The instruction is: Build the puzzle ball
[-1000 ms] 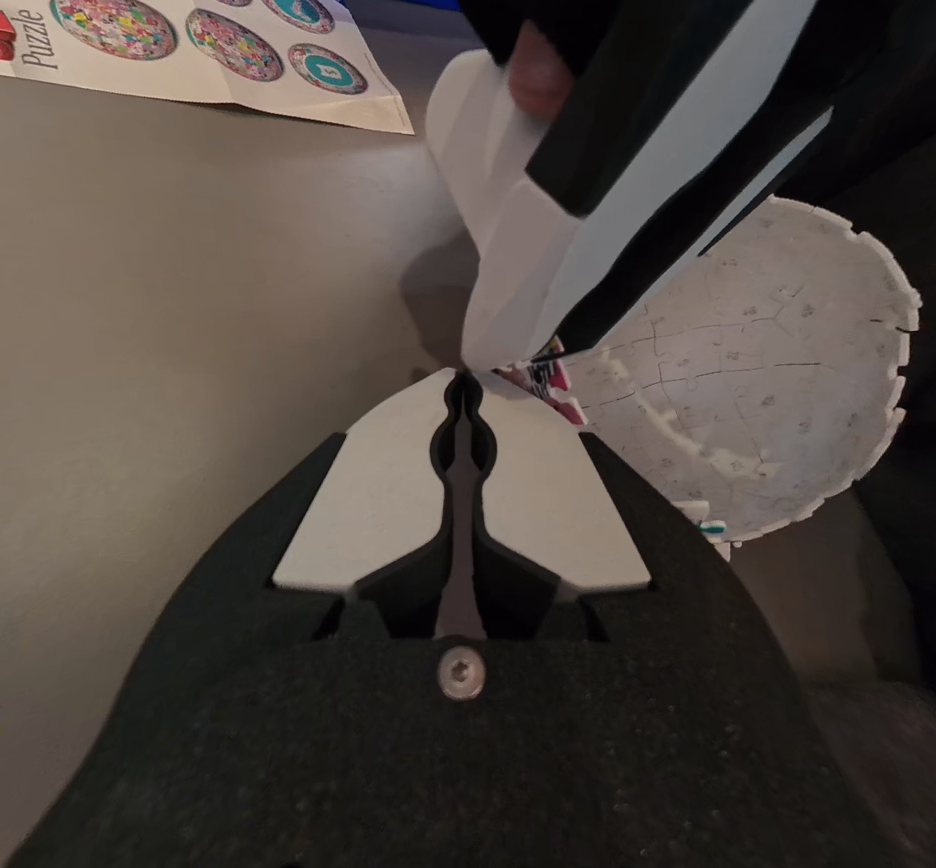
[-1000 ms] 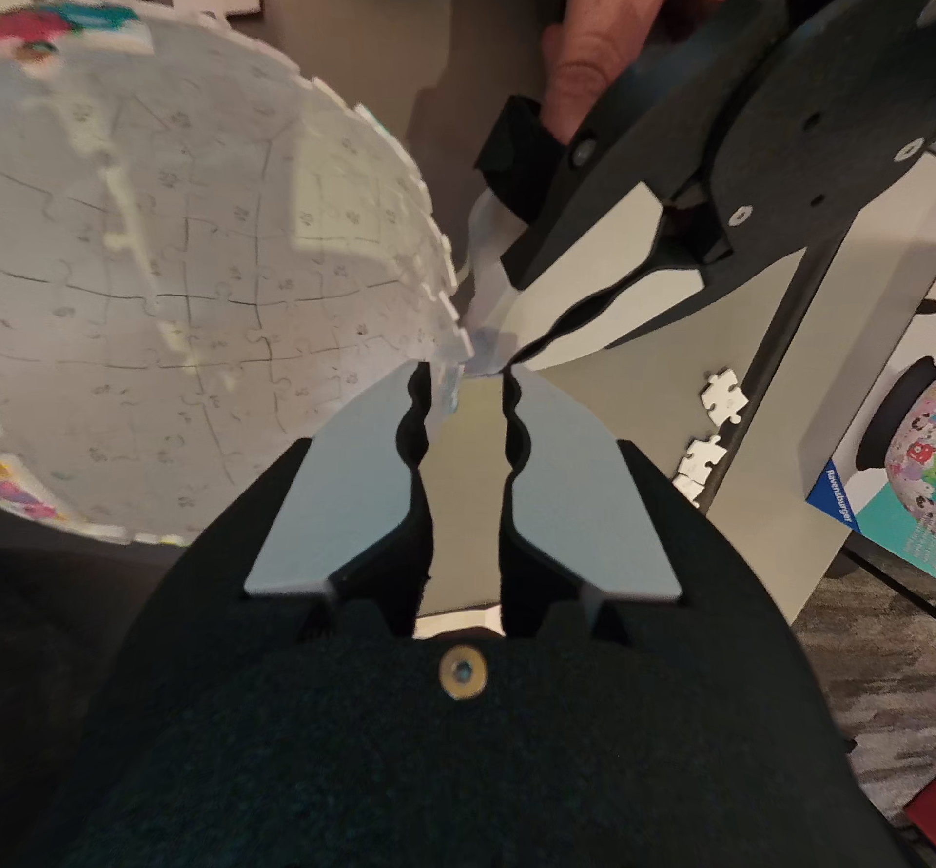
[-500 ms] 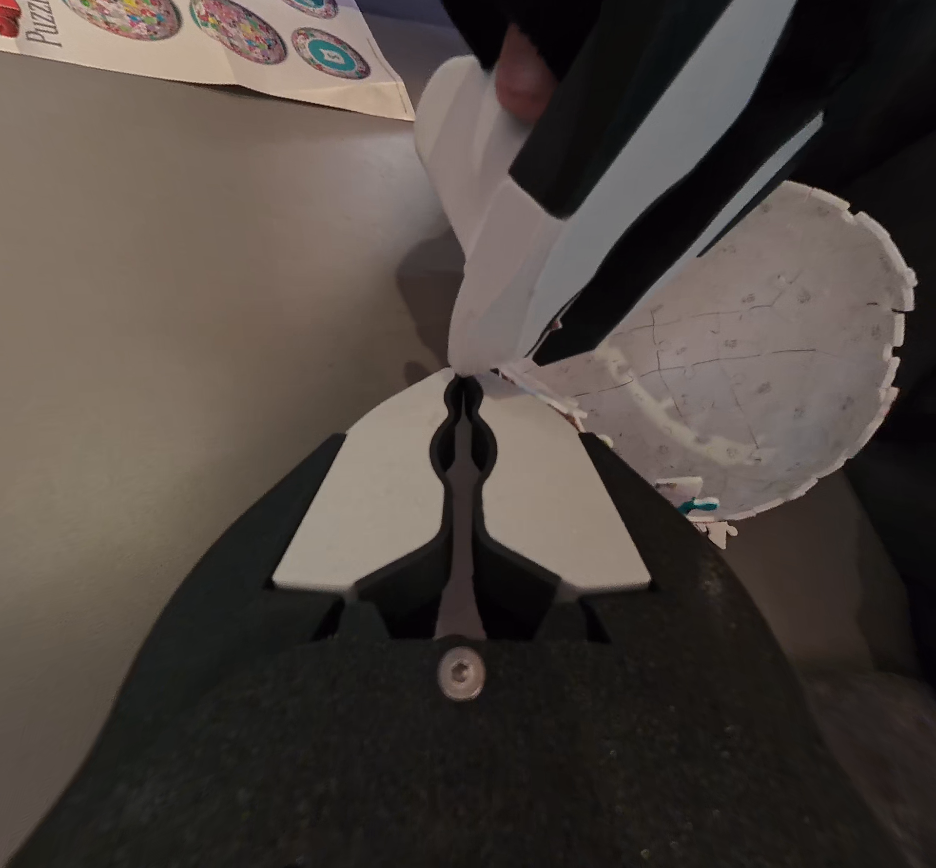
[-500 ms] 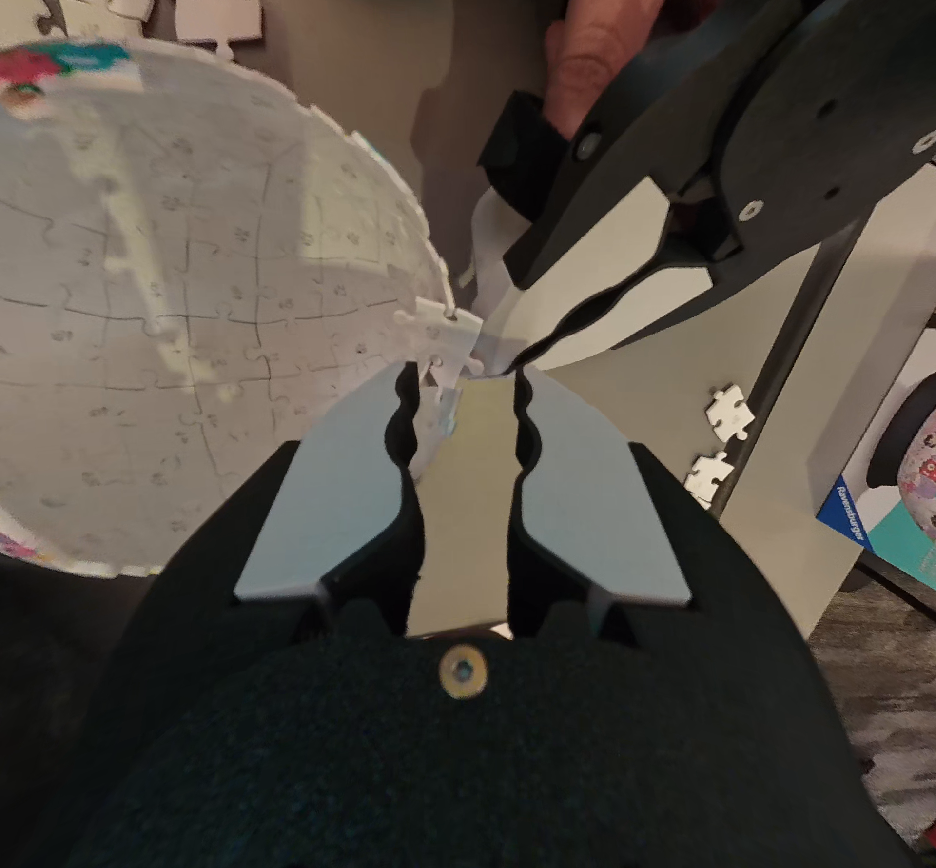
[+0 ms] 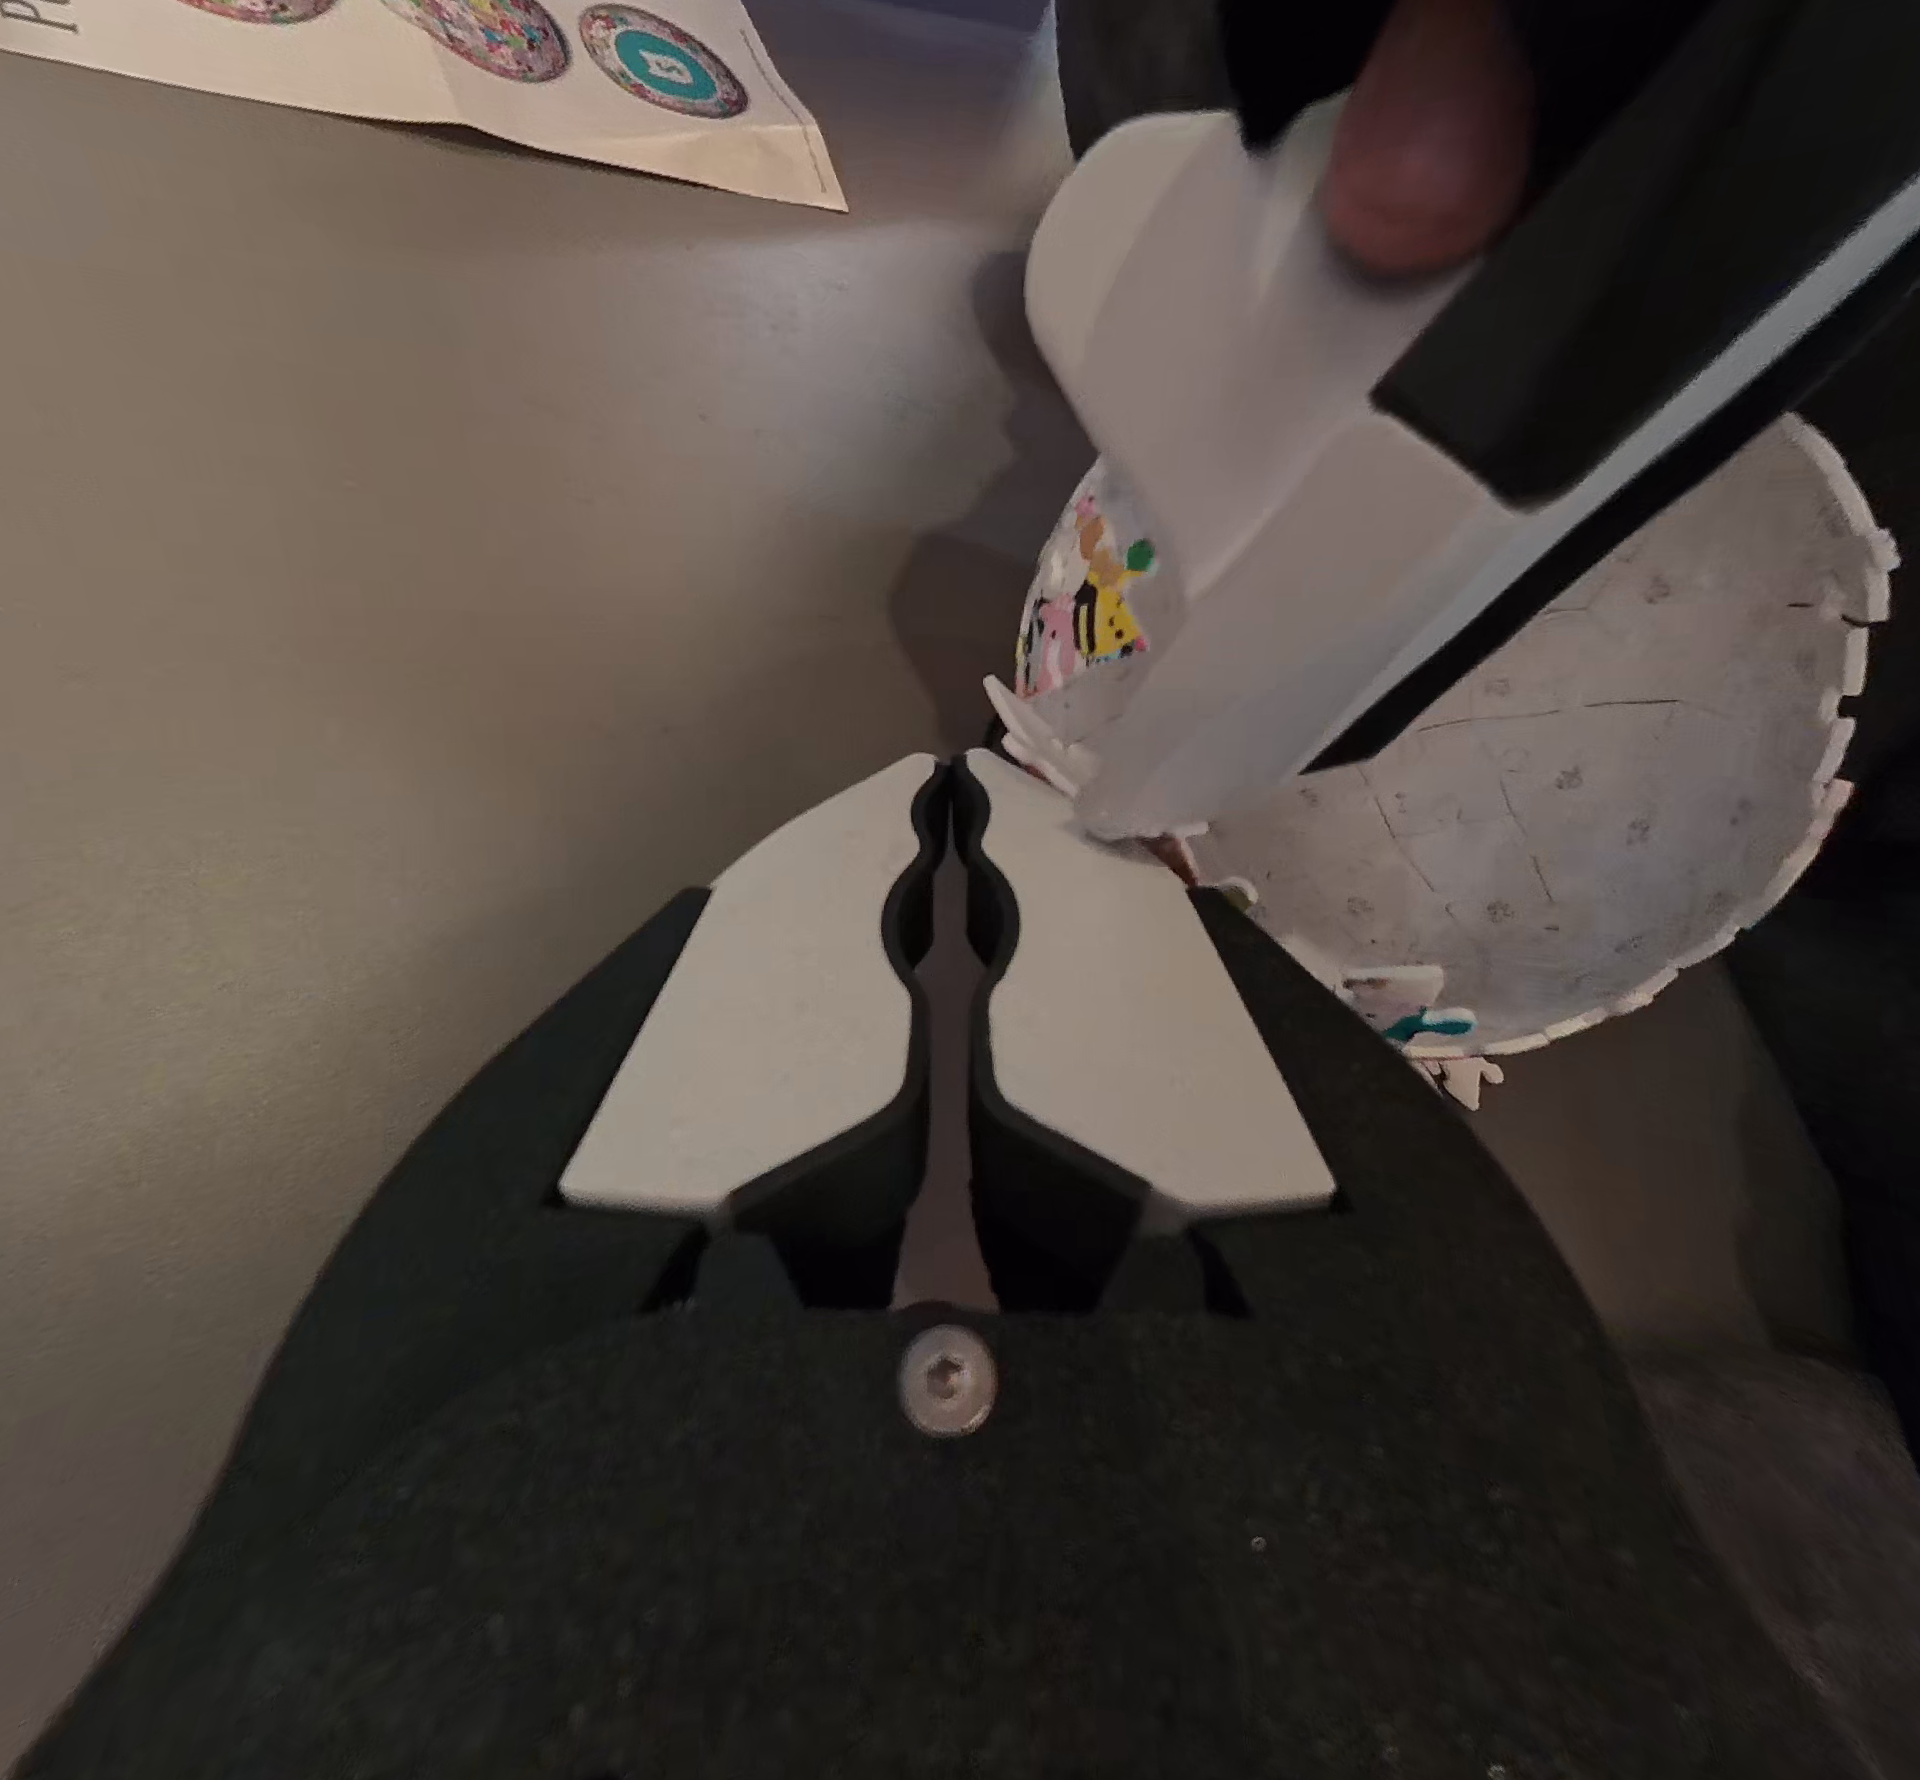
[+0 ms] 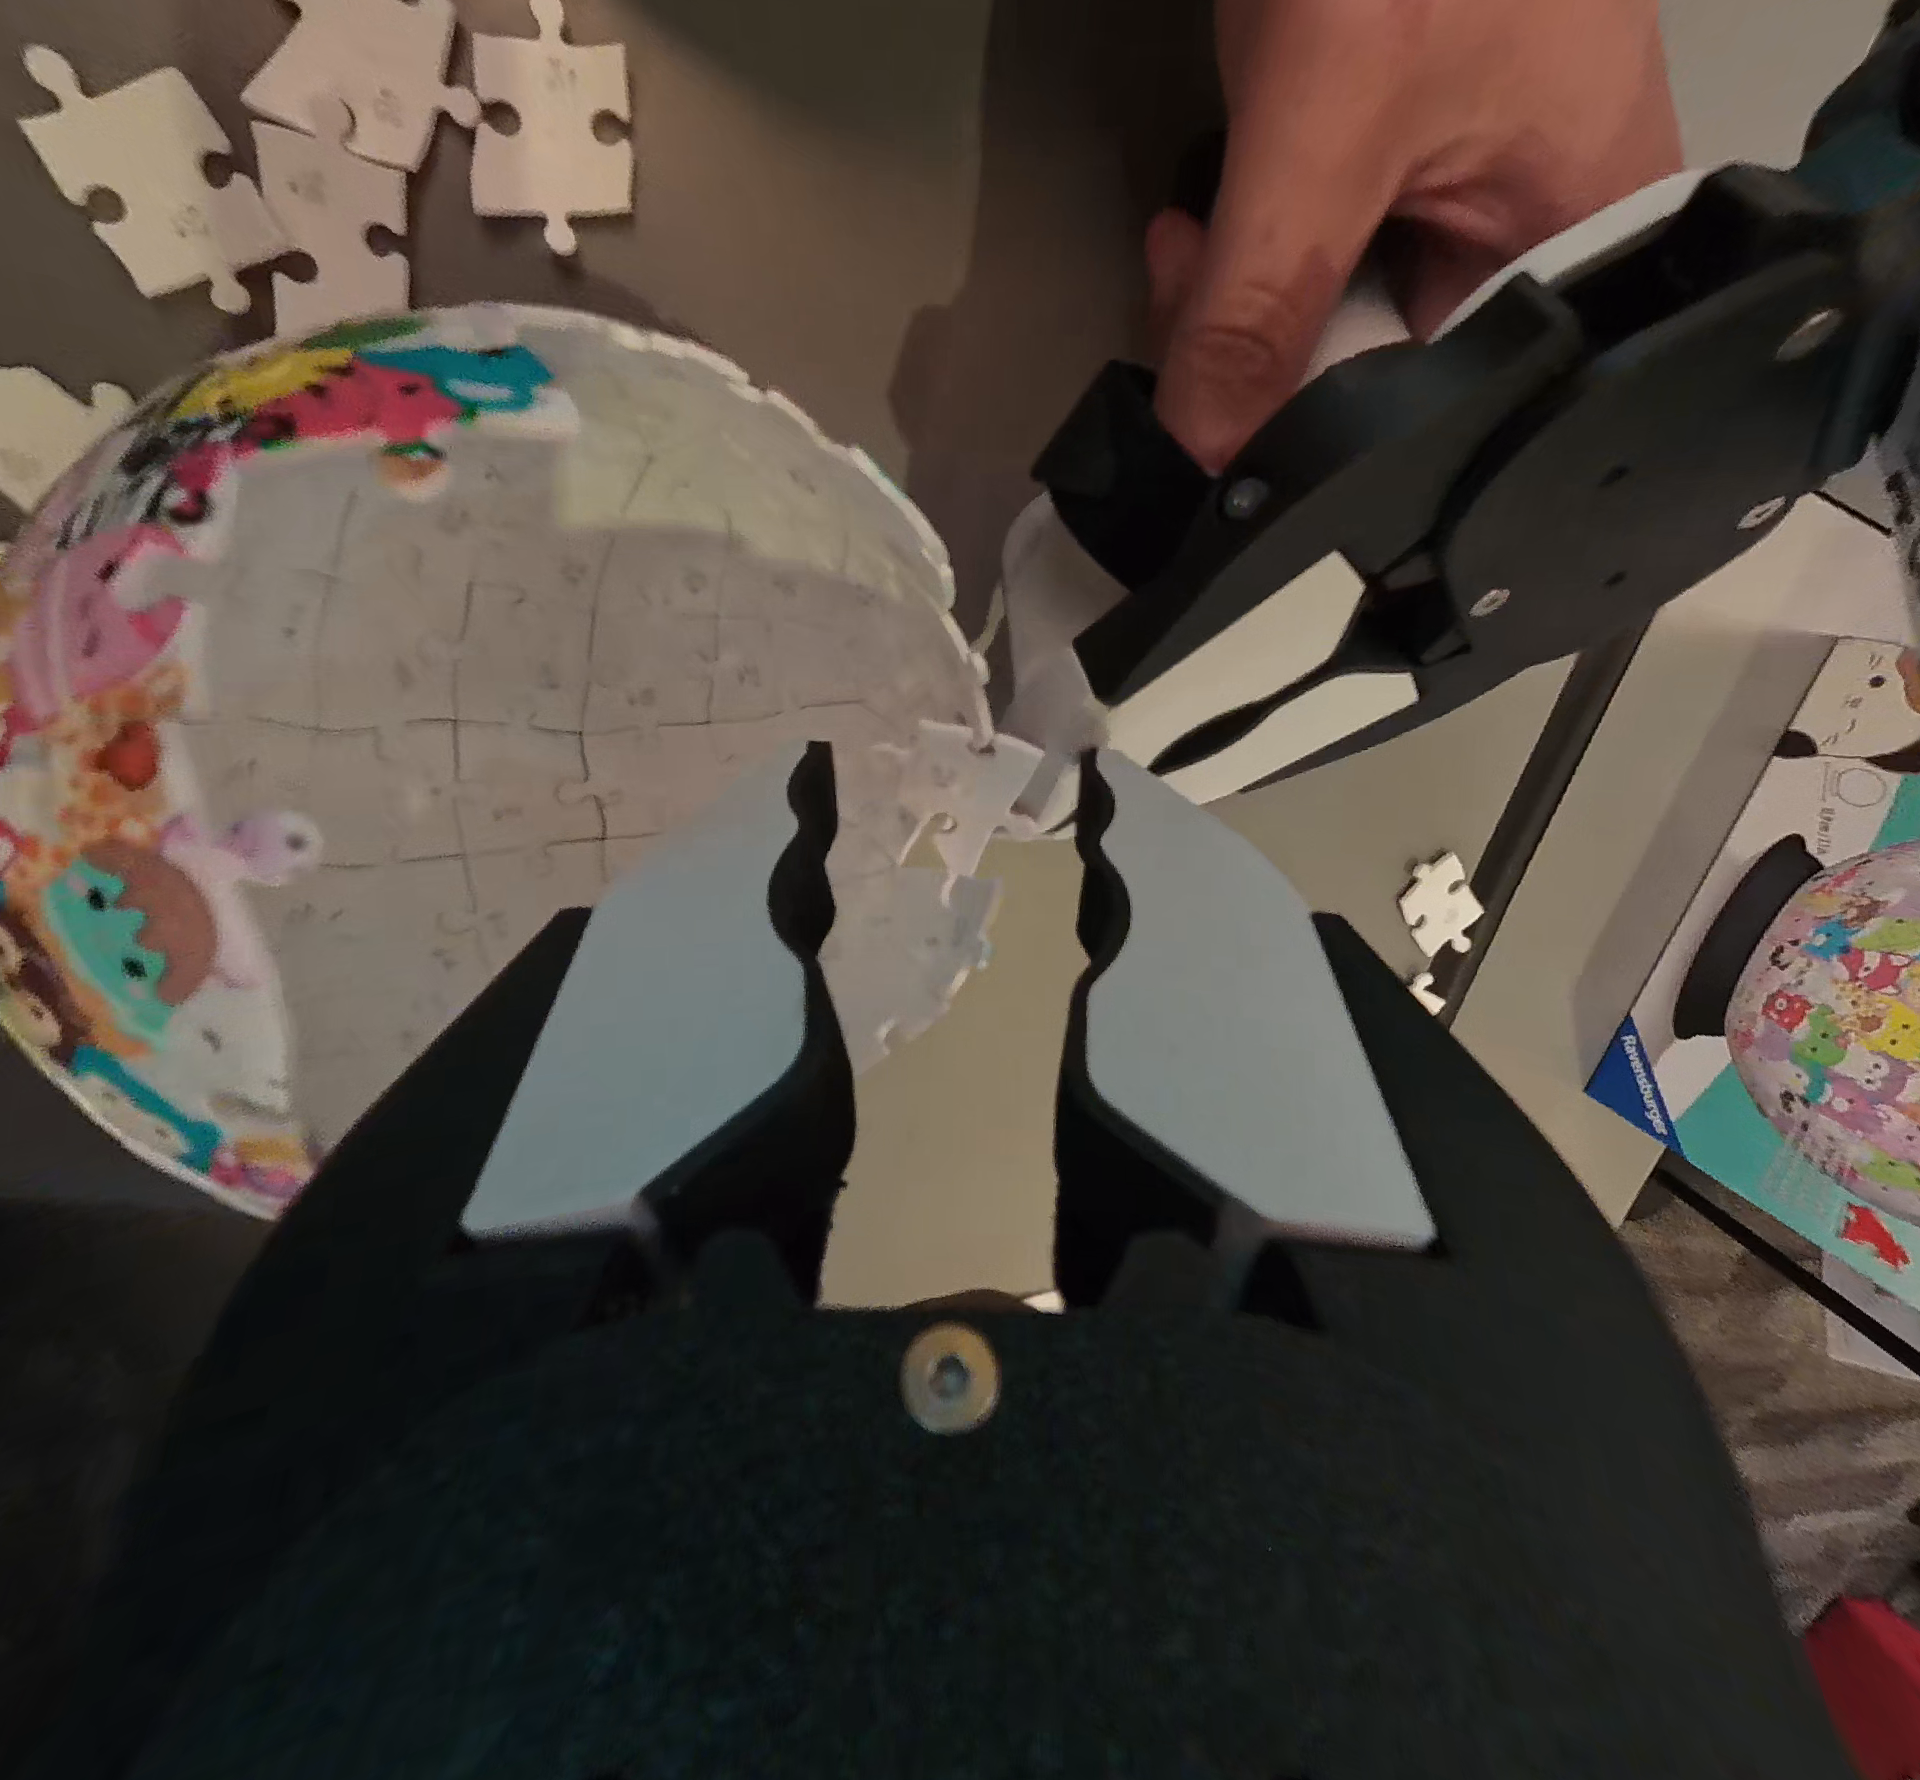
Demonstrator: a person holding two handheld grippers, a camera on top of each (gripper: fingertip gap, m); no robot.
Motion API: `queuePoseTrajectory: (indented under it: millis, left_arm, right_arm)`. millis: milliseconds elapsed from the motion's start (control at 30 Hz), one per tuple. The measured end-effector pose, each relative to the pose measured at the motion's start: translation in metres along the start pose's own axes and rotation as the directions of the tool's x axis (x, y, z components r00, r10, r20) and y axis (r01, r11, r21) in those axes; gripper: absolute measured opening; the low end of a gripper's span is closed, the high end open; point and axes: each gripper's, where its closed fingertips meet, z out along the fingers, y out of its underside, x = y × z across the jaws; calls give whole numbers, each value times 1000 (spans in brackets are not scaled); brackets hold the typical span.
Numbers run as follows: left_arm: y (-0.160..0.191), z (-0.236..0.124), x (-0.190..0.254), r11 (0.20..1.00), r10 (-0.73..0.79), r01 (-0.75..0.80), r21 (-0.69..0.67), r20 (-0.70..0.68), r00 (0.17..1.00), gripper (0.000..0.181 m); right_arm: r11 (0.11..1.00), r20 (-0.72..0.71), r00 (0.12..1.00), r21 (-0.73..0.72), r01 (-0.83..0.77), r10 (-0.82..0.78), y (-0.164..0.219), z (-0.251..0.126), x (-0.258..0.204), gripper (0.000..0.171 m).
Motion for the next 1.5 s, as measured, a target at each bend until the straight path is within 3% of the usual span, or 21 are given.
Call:
queuePoseTrajectory:
  millis: [800, 1200, 1500]
  left_arm:
    - [1, -1, 6, 1000, -27, 27, -1, -60, 998, 0]
    - [-12, -7, 8, 997, 7, -2, 73, -64, 998, 0]
    - [-29, -30, -5, 978, -17, 27, 208, -51, 999, 2]
  right_arm:
    - [999, -12, 1000, -39, -4, 4, 10, 1, 3, 32]
    - [999, -54, 998, 13, -36, 37, 10, -7, 17, 30]
    - [988, -61, 992, 114, -105, 113, 8, -12, 46, 31]
